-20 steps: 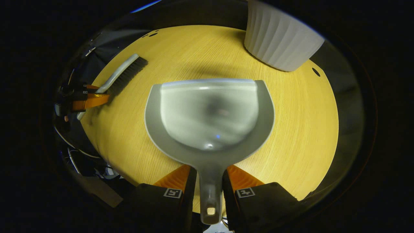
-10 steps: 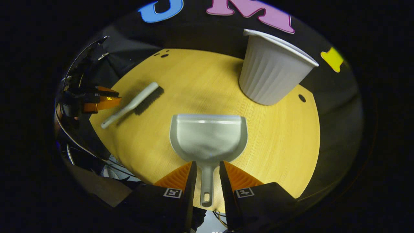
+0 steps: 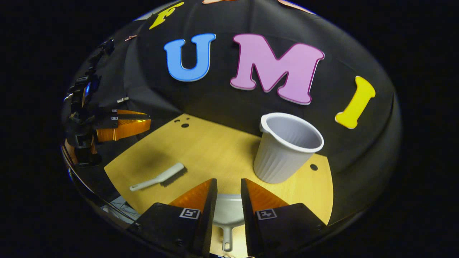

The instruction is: Pick up the small broom and dustpan from the desktop, sweep the trash into the dustpan with the broom, and then empty the trash into the garbage bin.

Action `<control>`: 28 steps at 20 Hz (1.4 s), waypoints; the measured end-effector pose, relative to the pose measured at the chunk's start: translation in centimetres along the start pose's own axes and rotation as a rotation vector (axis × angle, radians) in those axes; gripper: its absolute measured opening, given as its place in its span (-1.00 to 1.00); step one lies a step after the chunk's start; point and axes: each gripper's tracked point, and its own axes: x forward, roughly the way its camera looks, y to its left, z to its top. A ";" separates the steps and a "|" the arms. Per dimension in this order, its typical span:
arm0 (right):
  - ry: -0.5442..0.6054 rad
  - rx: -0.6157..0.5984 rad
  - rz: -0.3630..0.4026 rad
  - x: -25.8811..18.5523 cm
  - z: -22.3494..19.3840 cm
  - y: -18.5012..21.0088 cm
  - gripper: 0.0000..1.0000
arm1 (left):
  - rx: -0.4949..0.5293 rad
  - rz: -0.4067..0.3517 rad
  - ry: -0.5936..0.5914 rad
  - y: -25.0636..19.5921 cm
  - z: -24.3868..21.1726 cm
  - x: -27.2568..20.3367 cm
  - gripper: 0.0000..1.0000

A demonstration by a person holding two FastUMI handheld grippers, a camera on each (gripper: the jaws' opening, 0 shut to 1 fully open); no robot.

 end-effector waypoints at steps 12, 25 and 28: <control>-0.242 0.020 -0.074 -3.7 5.7 -0.4 -0.17 | -0.042 -0.033 -0.101 -1.6 2.5 -3.2 -0.37; -0.251 -0.037 0.002 -2.7 5.8 -1.1 -0.14 | -0.082 0.081 -0.016 -1.4 0.7 -1.9 -0.23; -0.244 -0.050 0.042 -2.6 5.4 -1.0 -0.06 | -0.125 0.135 -0.010 -1.0 0.2 -2.0 -0.36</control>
